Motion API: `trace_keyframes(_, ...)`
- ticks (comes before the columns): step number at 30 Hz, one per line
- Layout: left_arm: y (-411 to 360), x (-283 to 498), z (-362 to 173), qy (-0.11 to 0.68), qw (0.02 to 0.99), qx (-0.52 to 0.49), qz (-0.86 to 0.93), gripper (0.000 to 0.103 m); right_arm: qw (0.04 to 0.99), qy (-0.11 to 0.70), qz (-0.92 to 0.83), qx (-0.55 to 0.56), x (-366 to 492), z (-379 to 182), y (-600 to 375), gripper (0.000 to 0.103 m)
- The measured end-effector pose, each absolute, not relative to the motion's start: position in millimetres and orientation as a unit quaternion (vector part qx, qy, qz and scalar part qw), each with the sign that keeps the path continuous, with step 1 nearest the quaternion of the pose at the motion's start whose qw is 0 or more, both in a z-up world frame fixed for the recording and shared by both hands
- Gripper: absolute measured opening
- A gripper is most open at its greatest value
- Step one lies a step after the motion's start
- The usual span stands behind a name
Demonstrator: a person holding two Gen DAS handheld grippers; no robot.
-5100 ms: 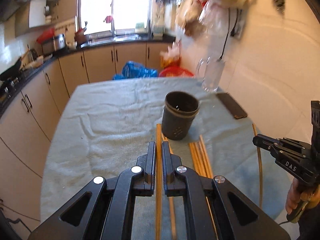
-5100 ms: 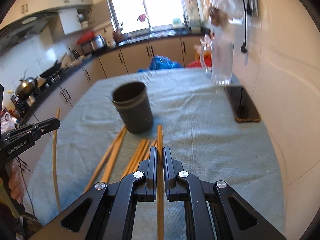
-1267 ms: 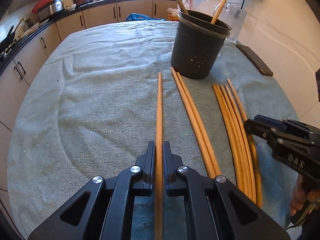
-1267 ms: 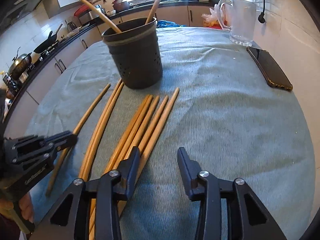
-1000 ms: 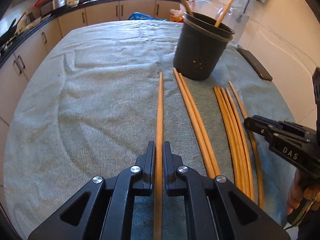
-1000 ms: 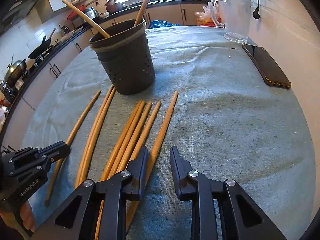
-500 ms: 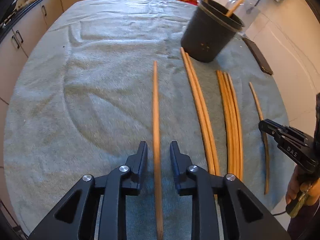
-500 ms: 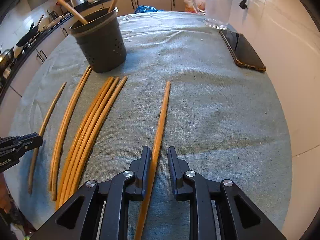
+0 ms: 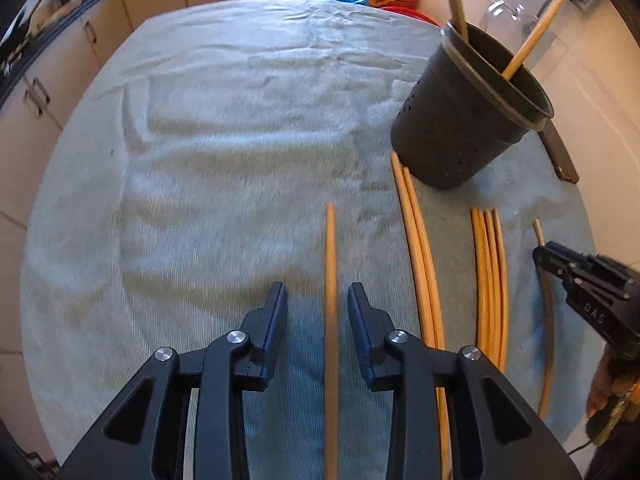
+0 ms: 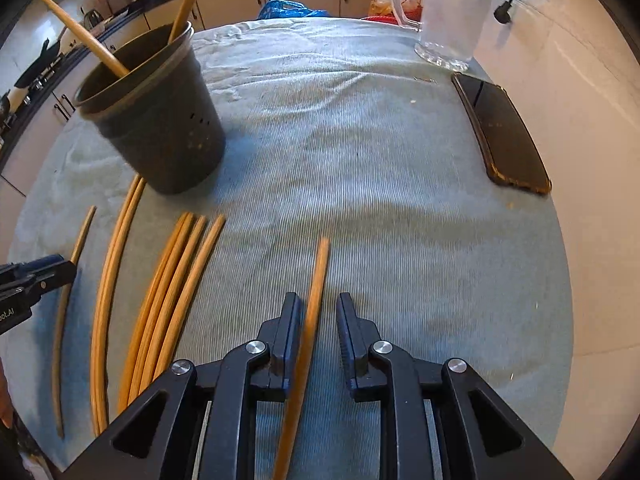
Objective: Organize utensils
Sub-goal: 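Move the left tool back and grasp a chopstick while the right tool grasps another, then lift the left tool's chopstick over the black cup while the right tool carries its chopstick there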
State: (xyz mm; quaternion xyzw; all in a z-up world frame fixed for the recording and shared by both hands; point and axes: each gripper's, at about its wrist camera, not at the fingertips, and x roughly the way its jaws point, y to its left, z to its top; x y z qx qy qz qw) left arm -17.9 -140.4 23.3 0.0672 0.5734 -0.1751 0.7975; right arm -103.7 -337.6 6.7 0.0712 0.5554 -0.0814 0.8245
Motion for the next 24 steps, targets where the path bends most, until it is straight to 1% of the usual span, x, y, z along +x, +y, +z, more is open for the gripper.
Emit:
trace_keyframes(2,-147,-17,23,0.563,0.803,0.079,-0.178,0.030,0.825,0.555,-0.081,0.072,-100,6,-338,0.019)
trace_keyframes(3,-149,-17,23,0.556,0.807,0.083,-0.180,0.028,0.828,0.551,-0.079,0.069,-100,6,-336,0.017)
trace_keyframes(4,-151,-19,23,0.544,0.814,0.089,-0.181,0.012,0.831,0.546,-0.077,0.066,-99,5,-337,0.011)
trace_keyframes(5,-150,-20,22,0.534,0.820,0.095,-0.182,0.007,0.834,0.542,-0.079,0.062,-99,5,-336,0.008)
trace_keyframes(6,-150,-21,20,0.526,0.824,0.097,-0.187,0.005,0.837,0.537,-0.079,0.059,-100,5,-335,0.008)
trace_keyframes(9,-142,-24,26,0.524,0.828,0.069,-0.189,0.005,0.846,0.524,-0.060,0.083,-103,7,-339,0.006)
trace_keyframes(14,-124,-50,69,0.483,0.852,0.043,-0.197,0.005,0.877,0.465,-0.042,0.115,-126,38,-343,0.006)
trace_keyframes(20,-118,-91,121,0.418,0.880,0.030,-0.223,0.006,0.914,0.392,-0.035,0.101,-169,85,-329,0.006)
trace_keyframes(24,-109,-113,141,0.388,0.891,0.022,-0.235,0.006,0.931,0.351,-0.038,0.091,-196,110,-320,0.006)
